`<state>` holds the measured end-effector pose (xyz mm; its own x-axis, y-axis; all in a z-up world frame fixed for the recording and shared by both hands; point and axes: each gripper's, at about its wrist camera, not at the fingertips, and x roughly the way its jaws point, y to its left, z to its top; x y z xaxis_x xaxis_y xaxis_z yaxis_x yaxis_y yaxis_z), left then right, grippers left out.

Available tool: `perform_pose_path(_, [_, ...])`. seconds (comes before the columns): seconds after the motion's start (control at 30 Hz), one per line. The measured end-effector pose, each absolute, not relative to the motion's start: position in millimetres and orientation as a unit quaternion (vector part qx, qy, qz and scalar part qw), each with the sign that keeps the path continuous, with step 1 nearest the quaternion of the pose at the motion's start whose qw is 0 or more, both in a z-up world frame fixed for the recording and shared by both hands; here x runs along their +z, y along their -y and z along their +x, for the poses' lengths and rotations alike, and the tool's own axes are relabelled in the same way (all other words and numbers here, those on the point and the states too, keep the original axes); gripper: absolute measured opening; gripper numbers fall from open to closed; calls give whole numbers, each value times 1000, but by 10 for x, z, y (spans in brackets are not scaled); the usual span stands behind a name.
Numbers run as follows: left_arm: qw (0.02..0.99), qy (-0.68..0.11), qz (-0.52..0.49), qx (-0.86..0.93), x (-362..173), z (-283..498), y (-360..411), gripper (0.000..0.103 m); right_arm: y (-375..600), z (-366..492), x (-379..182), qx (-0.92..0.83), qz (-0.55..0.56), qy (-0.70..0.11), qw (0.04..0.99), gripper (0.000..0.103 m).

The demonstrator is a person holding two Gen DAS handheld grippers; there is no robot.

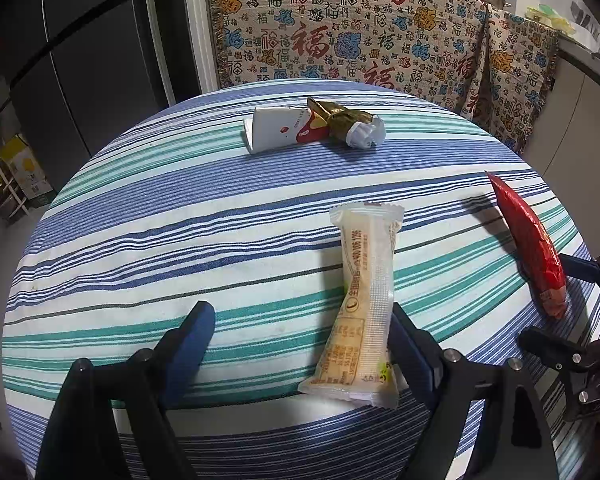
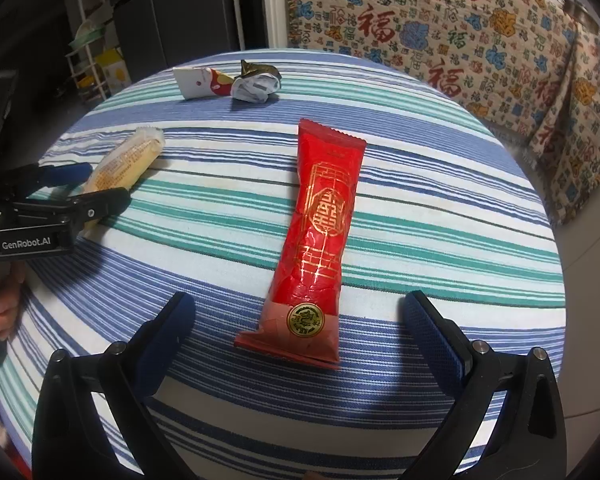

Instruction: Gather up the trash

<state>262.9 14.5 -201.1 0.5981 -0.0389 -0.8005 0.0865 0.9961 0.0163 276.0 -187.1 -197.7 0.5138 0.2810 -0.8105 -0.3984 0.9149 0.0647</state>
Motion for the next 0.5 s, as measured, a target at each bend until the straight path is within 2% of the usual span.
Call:
perform_pose_path(0.13, [882,-457,31,-110,-1948,2495,-159,87,1892,2737,-1960,218,-78,-463,856,102])
perform_pose_path(0.23, [887,-442,38,-127,-1826,2398,-146,86,2000,2811,-1846,248,-50,-496,830,91])
perform_pose_path(0.37, [879,-455,-9,-142,-1746,2467,-139,81,2011,3024,-1605,241,-38,-515,822,86])
perform_pose_path(0.43, [873,-465,-6,-146,-1762,2495,-52,60,1928,3125,-1554,238,-45,-530,813,82])
perform_pose_path(0.47, [872,-468,0,-143,-1775,2511,-5,52,1893,3159,-1554,238,-45,-535,809,71])
perform_pose_path(0.5, [871,-471,4,-141,-1789,2517,30,30,1868,3190,-1564,235,-44,-537,809,60])
